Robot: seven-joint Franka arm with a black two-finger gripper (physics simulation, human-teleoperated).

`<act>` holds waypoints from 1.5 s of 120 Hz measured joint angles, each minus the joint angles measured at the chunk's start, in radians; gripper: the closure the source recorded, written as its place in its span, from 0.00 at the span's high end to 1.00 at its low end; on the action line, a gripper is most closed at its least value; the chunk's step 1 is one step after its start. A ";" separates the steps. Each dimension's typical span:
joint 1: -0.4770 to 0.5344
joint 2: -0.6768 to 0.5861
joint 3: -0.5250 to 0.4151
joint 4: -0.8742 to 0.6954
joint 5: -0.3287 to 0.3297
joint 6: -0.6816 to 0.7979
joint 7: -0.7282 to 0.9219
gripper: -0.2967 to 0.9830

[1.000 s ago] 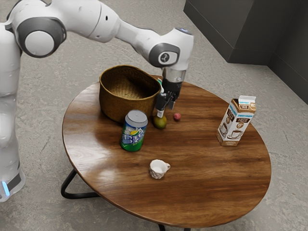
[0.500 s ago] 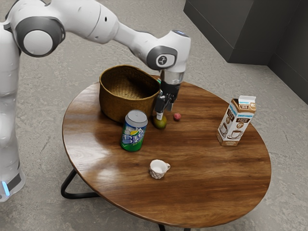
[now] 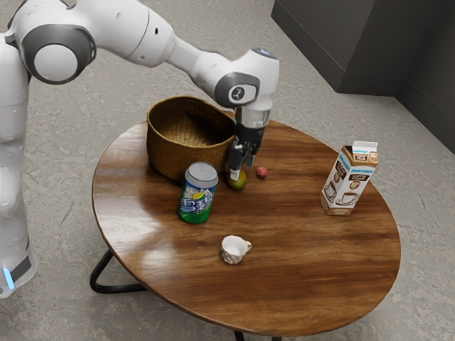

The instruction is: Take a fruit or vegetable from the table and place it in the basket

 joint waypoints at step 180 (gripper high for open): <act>-0.162 -0.132 0.079 -0.169 -0.021 0.002 0.023 0.40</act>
